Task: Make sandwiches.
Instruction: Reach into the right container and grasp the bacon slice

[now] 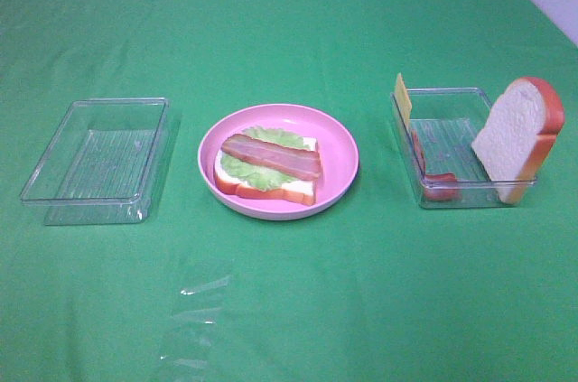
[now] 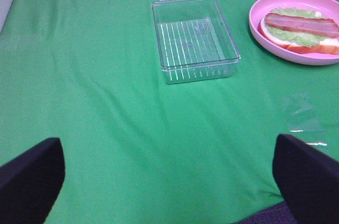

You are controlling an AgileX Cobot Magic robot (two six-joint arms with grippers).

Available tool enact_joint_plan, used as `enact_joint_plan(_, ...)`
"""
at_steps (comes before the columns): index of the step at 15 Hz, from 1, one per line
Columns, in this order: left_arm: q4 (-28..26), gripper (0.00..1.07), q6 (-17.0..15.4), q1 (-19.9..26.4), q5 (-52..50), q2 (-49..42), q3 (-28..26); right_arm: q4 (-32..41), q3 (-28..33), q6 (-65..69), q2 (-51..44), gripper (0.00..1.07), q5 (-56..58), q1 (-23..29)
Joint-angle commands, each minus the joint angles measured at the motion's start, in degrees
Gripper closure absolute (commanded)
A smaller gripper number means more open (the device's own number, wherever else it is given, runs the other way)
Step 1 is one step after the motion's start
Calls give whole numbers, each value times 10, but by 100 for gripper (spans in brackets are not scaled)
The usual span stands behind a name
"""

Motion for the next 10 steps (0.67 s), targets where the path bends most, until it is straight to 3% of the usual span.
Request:
enact_joint_plan(1,-5,7,-5,1,-9,-13,-1,36,-49,-12,164,10,-2,-2)
enact_joint_plan(5,-5,8,-5,1,-9,-13,-1,40,-123,-29,395,11,-42,-2)
enact_joint_plan(9,-5,8,-5,1,-9,-13,-1,81,-219,-67,515,11,-57,2)
enact_joint_plan(10,-5,8,-5,1,-9,-13,-1,85,-251,-71,551,11,-58,22)
